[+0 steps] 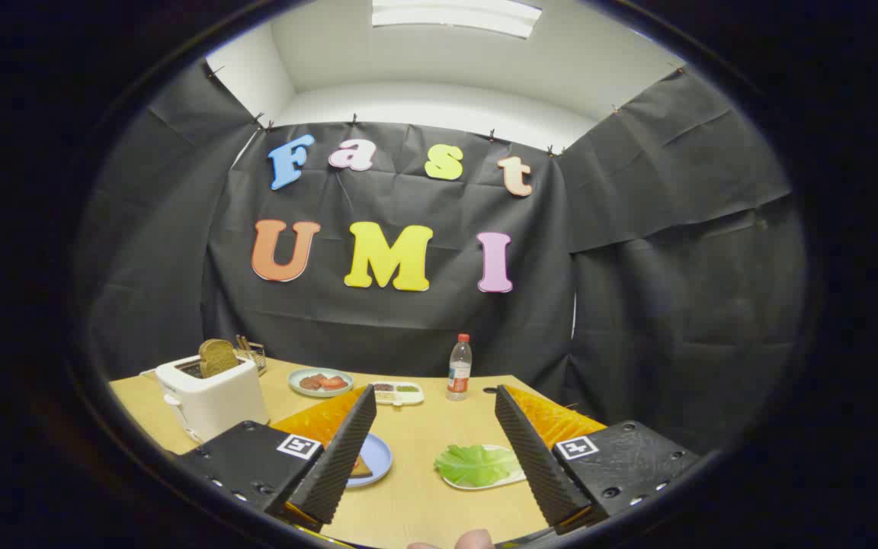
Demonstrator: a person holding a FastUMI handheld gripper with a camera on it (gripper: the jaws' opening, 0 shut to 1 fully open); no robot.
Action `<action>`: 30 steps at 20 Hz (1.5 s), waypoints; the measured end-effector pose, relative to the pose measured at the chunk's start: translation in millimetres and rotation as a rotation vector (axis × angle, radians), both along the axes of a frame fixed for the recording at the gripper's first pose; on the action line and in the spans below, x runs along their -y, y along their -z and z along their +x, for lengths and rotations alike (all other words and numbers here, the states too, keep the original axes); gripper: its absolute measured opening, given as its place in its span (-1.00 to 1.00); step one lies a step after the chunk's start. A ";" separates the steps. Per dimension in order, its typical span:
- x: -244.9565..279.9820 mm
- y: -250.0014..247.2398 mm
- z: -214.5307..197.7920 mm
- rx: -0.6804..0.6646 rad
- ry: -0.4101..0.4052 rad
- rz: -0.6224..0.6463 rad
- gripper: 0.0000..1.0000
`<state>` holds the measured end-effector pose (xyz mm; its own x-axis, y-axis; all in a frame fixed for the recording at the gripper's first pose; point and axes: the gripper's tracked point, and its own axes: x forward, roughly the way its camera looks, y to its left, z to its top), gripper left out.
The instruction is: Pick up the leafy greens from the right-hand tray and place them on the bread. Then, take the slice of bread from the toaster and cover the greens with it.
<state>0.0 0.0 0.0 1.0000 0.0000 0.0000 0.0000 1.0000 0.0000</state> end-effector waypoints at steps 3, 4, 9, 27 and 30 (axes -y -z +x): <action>2.2 2.2 1.0 -0.009 0.013 0.004 0.90; 1.8 2.1 1.6 -0.013 0.014 0.006 0.90; -2.2 3.7 1.7 -0.014 0.008 0.011 0.90; -0.6 -4.8 3.0 0.003 -0.019 0.009 0.90; 6.8 -0.5 7.3 -0.002 -0.016 0.005 0.90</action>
